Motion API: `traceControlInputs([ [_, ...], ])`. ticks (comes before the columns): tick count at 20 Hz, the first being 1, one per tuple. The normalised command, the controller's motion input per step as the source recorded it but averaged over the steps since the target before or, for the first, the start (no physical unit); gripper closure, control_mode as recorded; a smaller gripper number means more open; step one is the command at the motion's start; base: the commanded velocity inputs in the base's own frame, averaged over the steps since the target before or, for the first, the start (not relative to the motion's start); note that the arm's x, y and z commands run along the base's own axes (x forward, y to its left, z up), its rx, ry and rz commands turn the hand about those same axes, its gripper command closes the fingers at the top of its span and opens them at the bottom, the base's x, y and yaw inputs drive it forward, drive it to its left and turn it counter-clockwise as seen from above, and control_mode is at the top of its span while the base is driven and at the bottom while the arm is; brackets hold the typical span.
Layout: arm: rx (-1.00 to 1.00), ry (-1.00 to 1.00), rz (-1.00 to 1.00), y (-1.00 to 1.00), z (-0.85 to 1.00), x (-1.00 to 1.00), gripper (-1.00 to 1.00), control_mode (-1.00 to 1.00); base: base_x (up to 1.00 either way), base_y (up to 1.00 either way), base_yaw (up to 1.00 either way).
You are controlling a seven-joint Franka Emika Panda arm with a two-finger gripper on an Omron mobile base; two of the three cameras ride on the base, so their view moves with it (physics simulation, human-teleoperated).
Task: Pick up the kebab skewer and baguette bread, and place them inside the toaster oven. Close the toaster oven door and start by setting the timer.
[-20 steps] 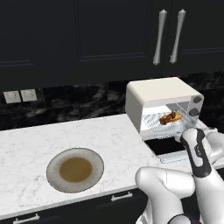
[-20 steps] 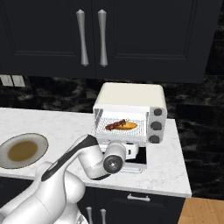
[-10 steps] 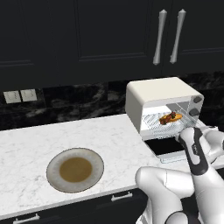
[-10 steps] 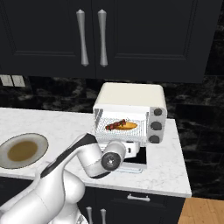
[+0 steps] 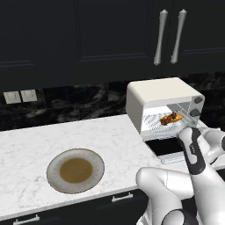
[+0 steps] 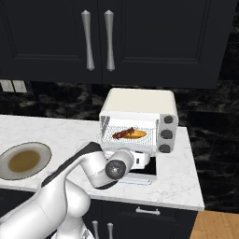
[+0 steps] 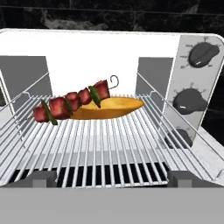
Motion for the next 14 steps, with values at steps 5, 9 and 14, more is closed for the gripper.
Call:
traceControlInputs([
  [5, 0.0, -0.01, 0.03, 0.0, -0.13, -0.2, -1.0, -1.0, 0.0, 0.0, 0.0],
  [9, -0.01, -0.01, 0.14, 0.16, -0.17, -0.2, -1.0, -1.0, 0.0, 0.0, 0.0],
  [14, 0.0, -0.04, 0.13, 0.1, -0.09, 0.07, -1.0, -1.0, 0.0, 0.0, 0.0],
])
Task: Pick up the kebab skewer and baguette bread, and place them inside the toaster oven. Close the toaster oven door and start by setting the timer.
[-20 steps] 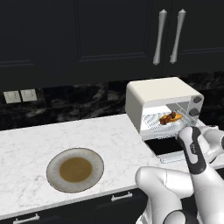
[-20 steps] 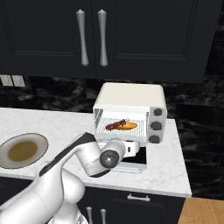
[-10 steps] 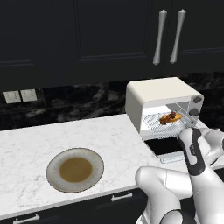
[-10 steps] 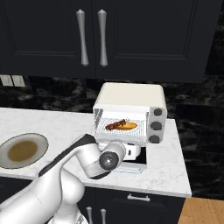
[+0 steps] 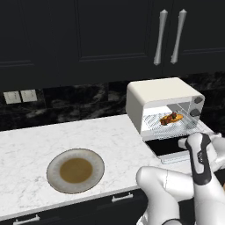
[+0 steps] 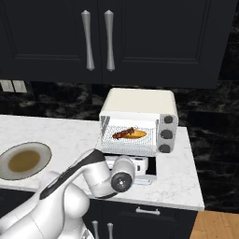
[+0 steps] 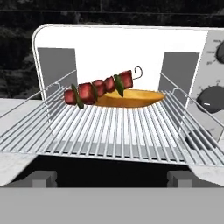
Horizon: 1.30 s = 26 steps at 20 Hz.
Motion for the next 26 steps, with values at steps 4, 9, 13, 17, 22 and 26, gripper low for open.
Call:
traceControlInputs([
  [4, 0.0, -0.03, 0.05, 0.0, -0.13, 0.12, -1.0, -1.0, 0.0, 0.0, 0.0],
  [9, 0.03, -0.06, 0.0, 0.0, -0.27, 0.03, -1.0, -1.0, 0.0, 0.0, 0.0],
  [13, 0.09, -0.07, 0.0, 0.0, -0.04, 0.01, -1.0, -1.0, 0.0, 0.0, 0.0],
  [17, 0.02, -0.06, 0.0, 0.0, 0.0, 0.08, -1.0, -1.0, 0.0, 0.0, 0.0],
  [22, 0.02, -0.02, -0.01, 0.0, 0.03, 0.04, -1.0, -1.0, 0.0, 0.0, 0.0],
  [26, 0.0, -0.01, -0.03, 0.0, 0.09, 0.02, -1.0, -1.0, 0.0, 0.0, 0.0],
])
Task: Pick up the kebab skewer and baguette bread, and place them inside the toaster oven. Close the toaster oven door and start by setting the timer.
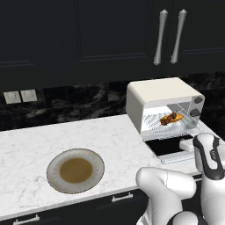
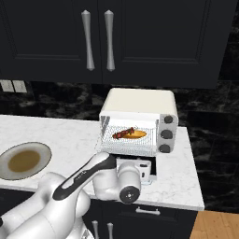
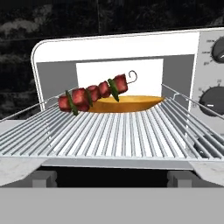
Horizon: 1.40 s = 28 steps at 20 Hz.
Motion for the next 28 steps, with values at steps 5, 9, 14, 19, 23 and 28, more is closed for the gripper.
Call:
traceControlInputs([
  [5, 0.0, -0.01, -0.04, 0.0, 0.17, 0.0, -1.0, -1.0, 0.0, 0.0, 0.0],
  [9, 0.0, 0.0, -0.02, 0.0, 0.04, 0.04, -1.0, -1.0, 0.0, 0.0, 0.0],
  [14, 0.0, 0.0, -0.02, 0.0, 0.0, 0.1, -1.0, -1.0, 0.0, 0.0, 0.0],
  [19, 0.0, 0.0, -0.01, 0.0, -0.01, 0.07, -1.0, -1.0, 0.0, 0.0, 0.0],
  [23, 0.0, 0.0, 0.0, 0.0, -0.07, 0.0, -1.0, -1.0, 0.0, 0.0, 0.0],
  [28, 0.0, 0.0, 0.0, 0.0, -0.12, 0.0, -1.0, -1.0, 0.0, 0.0, 0.0],
])
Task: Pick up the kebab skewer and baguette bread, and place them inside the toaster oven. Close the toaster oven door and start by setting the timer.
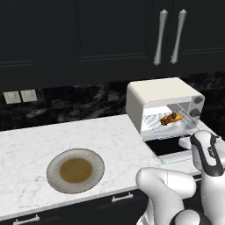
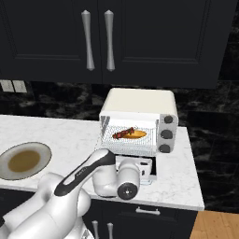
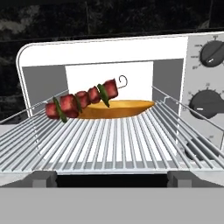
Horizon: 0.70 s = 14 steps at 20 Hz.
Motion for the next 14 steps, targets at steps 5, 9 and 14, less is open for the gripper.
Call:
traceControlInputs([
  [5, 0.0, 0.0, 0.0, 0.0, 0.0, 0.09, -1.0, -1.0, 0.0, 0.0, 0.0],
  [9, 0.0, 0.0, 0.0, 0.0, 0.0, 0.12, -1.0, -1.0, 0.0, 0.0, 0.0],
  [14, 0.0, 0.0, 0.0, 0.0, 0.0, 0.15, -1.0, -1.0, 0.0, 0.0, 0.0],
])
